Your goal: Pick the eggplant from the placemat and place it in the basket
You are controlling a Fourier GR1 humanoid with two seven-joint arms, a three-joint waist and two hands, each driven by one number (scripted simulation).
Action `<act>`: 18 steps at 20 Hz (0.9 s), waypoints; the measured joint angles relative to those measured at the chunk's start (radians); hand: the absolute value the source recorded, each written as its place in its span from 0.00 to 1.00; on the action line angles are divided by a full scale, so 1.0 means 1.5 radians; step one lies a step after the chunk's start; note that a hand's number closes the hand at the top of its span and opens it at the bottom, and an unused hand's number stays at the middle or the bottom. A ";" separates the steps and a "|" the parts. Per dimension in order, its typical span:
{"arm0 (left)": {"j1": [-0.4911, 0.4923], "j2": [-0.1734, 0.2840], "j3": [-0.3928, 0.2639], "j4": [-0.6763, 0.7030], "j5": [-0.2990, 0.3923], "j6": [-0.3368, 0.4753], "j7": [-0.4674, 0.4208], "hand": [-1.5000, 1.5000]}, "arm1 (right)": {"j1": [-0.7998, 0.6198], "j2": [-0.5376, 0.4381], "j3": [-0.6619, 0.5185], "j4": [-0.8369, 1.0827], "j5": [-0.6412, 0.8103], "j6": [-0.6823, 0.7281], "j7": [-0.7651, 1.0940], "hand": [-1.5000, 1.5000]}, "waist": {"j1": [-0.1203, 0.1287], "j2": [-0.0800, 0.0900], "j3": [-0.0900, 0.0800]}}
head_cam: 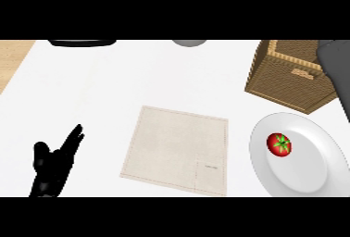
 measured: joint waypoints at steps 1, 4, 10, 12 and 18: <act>0.003 0.002 0.002 -0.004 0.000 -0.001 0.000 0.50 | 0.010 -0.007 0.005 0.014 0.014 0.001 0.005 1.00 | 0.000 0.000 -0.001; -0.001 0.001 0.002 -0.009 -0.002 0.003 0.017 0.50 | 0.019 -0.020 0.017 0.053 0.053 0.001 0.025 1.00 | 0.001 0.001 -0.002; 0.002 0.000 0.011 -0.003 0.001 -0.008 0.009 0.50 | 0.049 -0.052 0.032 0.053 0.074 0.054 0.008 0.00 | -0.002 -0.002 -0.001; 0.002 0.000 0.012 -0.001 0.001 -0.012 0.006 0.50 | 0.060 -0.064 0.028 0.043 0.074 0.066 -0.002 0.00 | -0.003 -0.002 -0.001; 0.007 -0.003 0.016 -0.006 -0.004 -0.014 0.010 0.50 | 0.092 -0.082 0.007 -0.023 0.078 0.057 0.001 0.00 | -0.007 -0.004 -0.002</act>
